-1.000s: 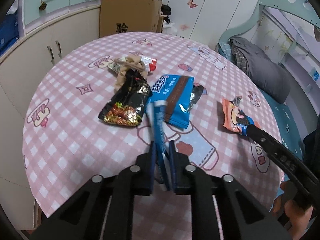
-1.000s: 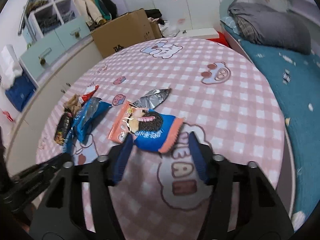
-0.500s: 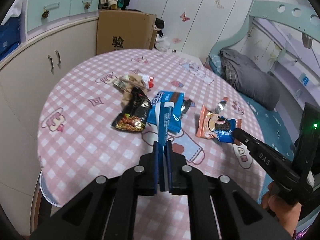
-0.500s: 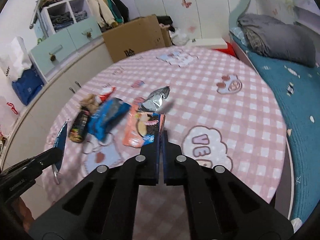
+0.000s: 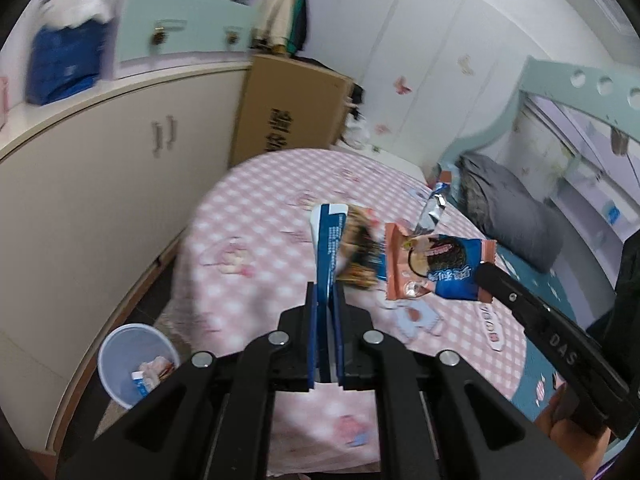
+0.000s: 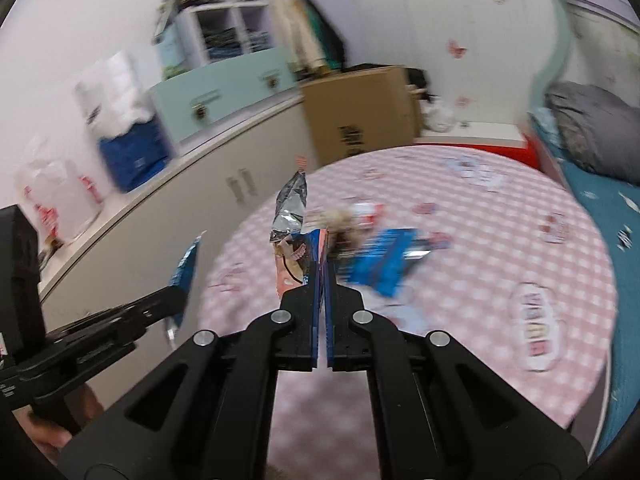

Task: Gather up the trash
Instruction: 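Carry both wrappers to the wastebasket and open both tools to drop them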

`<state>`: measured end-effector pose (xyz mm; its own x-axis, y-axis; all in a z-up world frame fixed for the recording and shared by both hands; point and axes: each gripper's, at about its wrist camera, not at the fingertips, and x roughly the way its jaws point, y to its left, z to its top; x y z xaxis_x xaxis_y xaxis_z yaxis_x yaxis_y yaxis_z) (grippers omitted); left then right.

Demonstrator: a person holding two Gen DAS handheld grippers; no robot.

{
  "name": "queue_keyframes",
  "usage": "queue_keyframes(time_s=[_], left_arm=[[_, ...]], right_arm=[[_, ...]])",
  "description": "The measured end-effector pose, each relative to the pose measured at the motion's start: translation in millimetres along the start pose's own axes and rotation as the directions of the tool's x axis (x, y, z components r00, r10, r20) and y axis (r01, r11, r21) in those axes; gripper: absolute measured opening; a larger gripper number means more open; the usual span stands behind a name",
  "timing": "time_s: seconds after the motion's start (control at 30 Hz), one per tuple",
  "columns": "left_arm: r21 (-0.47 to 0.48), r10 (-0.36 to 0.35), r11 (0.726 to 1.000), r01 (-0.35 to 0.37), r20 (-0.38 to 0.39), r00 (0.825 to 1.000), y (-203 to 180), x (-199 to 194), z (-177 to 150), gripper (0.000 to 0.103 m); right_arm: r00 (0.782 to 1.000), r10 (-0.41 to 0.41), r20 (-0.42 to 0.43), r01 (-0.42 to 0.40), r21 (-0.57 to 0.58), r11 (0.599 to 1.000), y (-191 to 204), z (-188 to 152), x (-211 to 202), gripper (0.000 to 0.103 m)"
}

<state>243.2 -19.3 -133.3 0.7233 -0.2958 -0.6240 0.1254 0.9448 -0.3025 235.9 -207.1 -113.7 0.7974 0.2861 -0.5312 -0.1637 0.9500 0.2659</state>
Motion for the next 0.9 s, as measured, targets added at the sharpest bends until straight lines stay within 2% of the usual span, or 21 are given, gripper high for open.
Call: queue_keyframes(time_s=[0.2,0.4,0.57,0.6,0.7,0.77,0.9], left_arm=[[-0.113,0.093,0.989,-0.091,0.012,0.996,84.2,-24.5,-6.9,0.007],[-0.25,0.187,0.948,-0.194,-0.053,0.981,181.4,-23.5,-27.6,0.007],[-0.35,0.227,0.897,-0.269,-0.156,0.961,257.7,0.6,-54.8,0.007],[-0.364,0.232,0.887,-0.284,-0.181,0.956,270.0,7.6,-60.0,0.007],[-0.414,0.226,0.851,-0.323,-0.266,0.937,308.9,36.8,-80.8,0.007],[-0.434,0.214,0.837,-0.333,-0.3,0.93,324.6,50.5,-94.7,0.007],[-0.456,0.2,0.808,-0.373,-0.382,0.902,356.0,87.8,-116.2,0.007]], right_arm=[[0.991,0.11,-0.08,-0.117,-0.094,0.989,82.5,-11.2,40.9,0.002],[0.961,0.182,-0.207,-0.219,-0.172,0.961,160.6,-41.5,99.5,0.002],[0.918,0.189,-0.347,-0.272,-0.207,0.94,210.2,-84.2,165.8,0.002],[0.9,0.189,-0.392,-0.286,-0.207,0.936,218.9,-97.0,185.6,0.002],[0.866,0.157,-0.474,-0.286,-0.214,0.934,231.0,-128.8,229.3,0.002],[0.847,0.14,-0.513,-0.278,-0.202,0.939,232.5,-145.1,253.1,0.002],[0.816,0.097,-0.57,-0.245,-0.189,0.951,227.7,-173.6,295.5,0.002]])
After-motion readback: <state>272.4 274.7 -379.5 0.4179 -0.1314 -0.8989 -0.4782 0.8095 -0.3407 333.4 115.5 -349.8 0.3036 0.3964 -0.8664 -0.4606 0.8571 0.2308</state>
